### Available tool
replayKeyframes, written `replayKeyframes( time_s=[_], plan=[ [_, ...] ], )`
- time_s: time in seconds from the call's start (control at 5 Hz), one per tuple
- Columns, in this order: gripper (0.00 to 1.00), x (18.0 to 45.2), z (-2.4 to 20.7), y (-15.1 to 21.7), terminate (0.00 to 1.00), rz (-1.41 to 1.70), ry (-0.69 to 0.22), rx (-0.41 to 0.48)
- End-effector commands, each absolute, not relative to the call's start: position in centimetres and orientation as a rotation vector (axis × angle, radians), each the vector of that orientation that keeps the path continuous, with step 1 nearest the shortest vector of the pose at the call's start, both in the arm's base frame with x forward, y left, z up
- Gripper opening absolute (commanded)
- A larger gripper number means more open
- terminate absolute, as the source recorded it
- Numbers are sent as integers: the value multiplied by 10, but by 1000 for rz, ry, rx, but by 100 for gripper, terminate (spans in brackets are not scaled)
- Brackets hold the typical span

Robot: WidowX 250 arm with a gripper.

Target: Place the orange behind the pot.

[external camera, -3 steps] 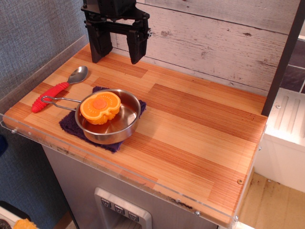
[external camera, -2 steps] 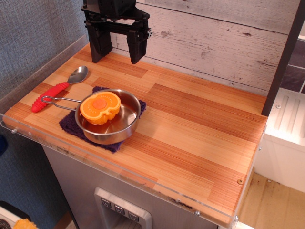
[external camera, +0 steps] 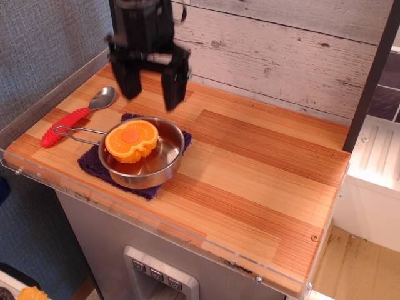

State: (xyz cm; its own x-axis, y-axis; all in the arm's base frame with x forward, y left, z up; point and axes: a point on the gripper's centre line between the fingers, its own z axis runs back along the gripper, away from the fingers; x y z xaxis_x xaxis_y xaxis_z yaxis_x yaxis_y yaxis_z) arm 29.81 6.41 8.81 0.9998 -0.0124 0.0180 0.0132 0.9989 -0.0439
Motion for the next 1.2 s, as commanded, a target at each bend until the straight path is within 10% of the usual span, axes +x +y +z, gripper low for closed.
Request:
replayKeyframes(
  time_s=[0.0, 1.0],
  plan=[
    [100, 284, 93, 73, 0, 1, -48, 7],
    [100, 297, 47, 63, 0, -6, 14, 74]
  ],
)
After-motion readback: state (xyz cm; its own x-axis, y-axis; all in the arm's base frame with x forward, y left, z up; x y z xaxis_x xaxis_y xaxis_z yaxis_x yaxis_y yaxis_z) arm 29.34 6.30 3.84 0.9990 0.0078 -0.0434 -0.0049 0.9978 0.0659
